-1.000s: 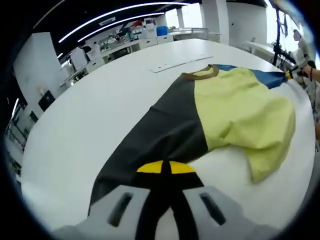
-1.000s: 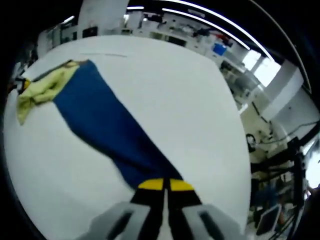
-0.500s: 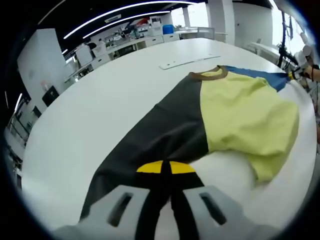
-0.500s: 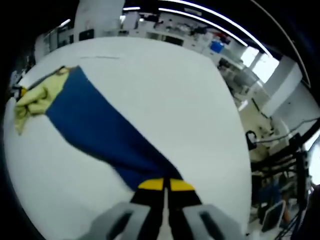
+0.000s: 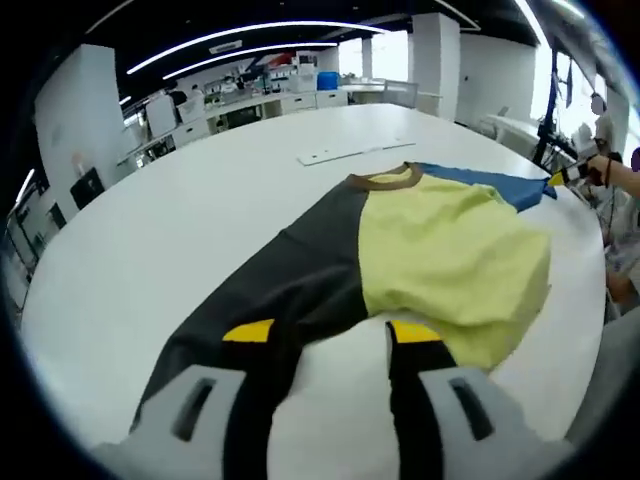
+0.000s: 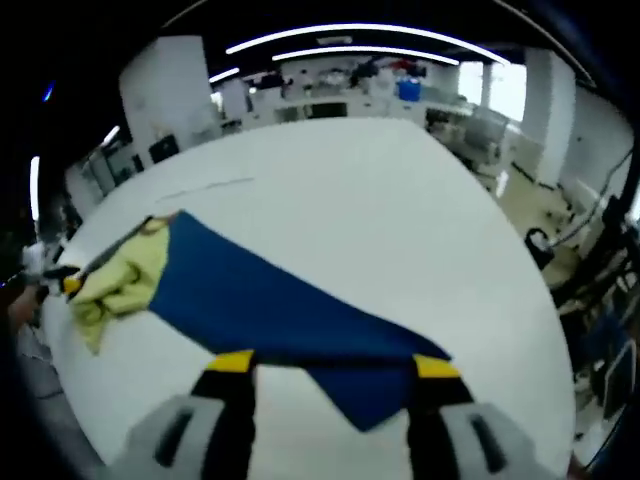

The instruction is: Fold the garment on the visible template until the final outline fits inside the template.

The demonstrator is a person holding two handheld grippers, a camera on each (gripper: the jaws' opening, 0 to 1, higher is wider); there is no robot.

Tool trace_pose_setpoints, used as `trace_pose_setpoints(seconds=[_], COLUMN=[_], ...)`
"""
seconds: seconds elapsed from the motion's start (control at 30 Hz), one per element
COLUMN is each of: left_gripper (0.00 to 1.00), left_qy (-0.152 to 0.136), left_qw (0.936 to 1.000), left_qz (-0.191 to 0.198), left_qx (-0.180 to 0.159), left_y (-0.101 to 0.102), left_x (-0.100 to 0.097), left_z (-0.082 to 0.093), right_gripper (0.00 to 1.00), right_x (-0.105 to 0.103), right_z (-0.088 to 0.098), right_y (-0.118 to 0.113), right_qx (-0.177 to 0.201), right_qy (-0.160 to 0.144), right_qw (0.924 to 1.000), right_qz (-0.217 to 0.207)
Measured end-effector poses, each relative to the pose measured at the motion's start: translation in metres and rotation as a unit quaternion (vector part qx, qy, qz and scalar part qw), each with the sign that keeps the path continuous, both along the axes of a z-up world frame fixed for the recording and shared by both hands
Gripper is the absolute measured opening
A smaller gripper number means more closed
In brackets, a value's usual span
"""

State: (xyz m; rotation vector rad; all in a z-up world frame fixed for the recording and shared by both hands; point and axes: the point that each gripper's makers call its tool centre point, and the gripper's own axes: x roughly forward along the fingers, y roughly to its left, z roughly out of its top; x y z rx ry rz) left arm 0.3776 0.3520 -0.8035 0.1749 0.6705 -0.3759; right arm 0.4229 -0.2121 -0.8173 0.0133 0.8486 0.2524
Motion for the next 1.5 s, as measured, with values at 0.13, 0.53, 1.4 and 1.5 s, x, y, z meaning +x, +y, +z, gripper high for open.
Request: trace_pose_setpoints(seconds=[0.13,0.53,1.4,1.5], left_gripper=[0.51,0.59,0.31,0.24], left_qy=[0.001,0.003,0.001,0.0], left_qw=[0.9998,0.9968,0.9912,0.9912], left_qz=[-0.02,-0.072,-0.128,-0.126], left_qx=[-0.007,-0.035,-0.033,-0.041], left_y=[-0.009,-0.043,-0.085,-0.087], left_x=[-0.01,-0.042,-0.067,-0.066], left_z=[0.0,0.002,-0.015,-0.018], right_gripper=[0.66,0.68,0.33,0.27], right_x=[-0.004,-0.023,-0.059,-0.066], right_z=[0.003,0.017,0.015,0.014], right_y=[0.033,0.134,0.288,0.302], right_qx=[0.02,0.051,0.096,0.108], right_qy=[0.0,-0.012,-0.029,-0.022], right_qw=[0.999,0.9884,0.9608,0.9568], right_qz=[0.039,0.142,0.258,0.269])
